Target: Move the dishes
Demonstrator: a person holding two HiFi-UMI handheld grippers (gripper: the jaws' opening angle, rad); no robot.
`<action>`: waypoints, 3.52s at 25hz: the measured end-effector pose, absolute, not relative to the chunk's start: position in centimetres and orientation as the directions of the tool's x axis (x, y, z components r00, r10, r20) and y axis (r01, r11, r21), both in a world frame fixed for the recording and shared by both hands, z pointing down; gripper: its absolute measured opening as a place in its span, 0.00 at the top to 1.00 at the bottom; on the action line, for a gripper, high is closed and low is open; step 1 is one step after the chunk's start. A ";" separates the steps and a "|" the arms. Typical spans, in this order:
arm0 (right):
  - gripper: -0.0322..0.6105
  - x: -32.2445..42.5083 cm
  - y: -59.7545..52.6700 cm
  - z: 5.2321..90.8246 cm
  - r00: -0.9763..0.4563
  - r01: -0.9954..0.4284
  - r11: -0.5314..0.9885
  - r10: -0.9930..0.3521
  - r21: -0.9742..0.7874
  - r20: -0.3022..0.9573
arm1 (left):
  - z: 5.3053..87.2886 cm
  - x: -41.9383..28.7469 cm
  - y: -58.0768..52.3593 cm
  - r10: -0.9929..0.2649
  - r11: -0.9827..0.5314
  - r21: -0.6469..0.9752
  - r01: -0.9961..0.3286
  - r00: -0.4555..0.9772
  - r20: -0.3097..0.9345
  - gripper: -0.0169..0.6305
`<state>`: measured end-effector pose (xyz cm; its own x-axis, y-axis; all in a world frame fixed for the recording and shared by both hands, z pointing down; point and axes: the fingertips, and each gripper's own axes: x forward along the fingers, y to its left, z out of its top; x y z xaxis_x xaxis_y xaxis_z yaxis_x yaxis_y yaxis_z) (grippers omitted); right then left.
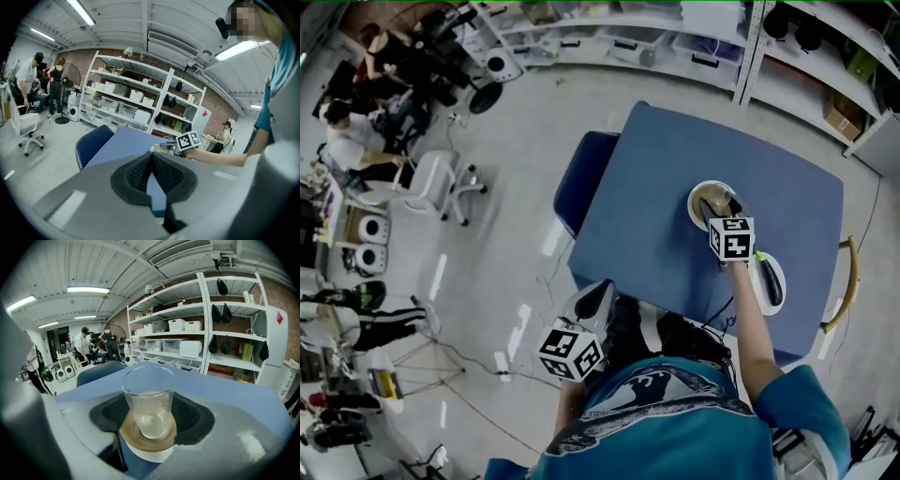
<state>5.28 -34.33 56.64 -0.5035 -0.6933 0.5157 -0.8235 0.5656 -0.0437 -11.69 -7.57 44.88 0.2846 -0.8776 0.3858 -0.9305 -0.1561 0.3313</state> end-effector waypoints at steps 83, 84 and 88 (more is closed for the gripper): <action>0.53 1.7 -23.4 56.8 -0.443 -0.858 0.513 -0.725 -0.016 0.528 | 45.4 -13.6 -16.8 -0.605 -0.626 0.373 -0.684 0.729 0.321 0.95; 0.53 2.7 -23.9 56.7 -0.424 -0.867 0.498 -0.732 -0.006 0.533 | 45.3 -13.2 -17.0 -0.606 -0.627 0.373 -0.684 0.729 0.319 0.95; 0.54 5.9 -25.7 56.7 -0.369 -0.882 0.469 -0.745 0.043 0.555 | 45.1 -12.1 -17.7 -0.614 -0.622 0.370 -0.690 0.723 0.317 0.95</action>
<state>5.87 -25.66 56.71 -0.3693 -0.7454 0.5550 -0.8823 0.4688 0.0426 -12.13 -17.72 45.06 0.7231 -0.6138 0.3168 -0.6901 -0.6222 0.3695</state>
